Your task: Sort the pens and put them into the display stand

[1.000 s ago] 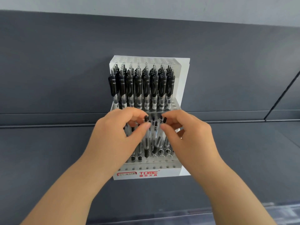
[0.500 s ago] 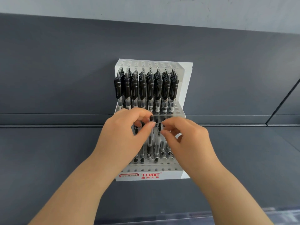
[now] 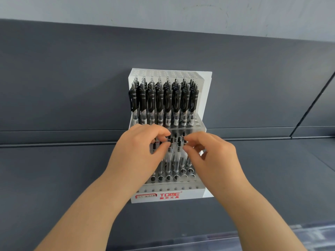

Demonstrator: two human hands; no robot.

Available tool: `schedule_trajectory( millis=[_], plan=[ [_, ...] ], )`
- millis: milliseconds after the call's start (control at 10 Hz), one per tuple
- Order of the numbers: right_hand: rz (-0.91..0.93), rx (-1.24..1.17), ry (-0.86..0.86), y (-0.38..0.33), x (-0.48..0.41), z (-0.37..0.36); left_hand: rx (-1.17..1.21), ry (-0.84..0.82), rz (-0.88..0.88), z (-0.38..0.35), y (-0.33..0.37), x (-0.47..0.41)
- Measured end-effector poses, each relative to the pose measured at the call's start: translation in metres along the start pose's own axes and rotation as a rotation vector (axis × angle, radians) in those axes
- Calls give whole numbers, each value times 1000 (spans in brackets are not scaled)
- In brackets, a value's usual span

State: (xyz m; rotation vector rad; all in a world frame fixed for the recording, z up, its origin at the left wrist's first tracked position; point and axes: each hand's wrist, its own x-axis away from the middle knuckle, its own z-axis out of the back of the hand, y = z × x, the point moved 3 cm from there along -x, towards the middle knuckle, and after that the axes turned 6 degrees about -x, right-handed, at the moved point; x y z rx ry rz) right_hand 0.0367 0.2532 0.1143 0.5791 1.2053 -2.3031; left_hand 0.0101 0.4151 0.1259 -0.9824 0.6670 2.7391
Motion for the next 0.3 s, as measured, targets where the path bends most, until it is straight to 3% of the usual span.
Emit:
schedule_trajectory(
  millis=[300],
  plan=[
    [46, 28, 44, -6, 14, -7, -154, 84, -188, 15, 0, 14]
  ],
)
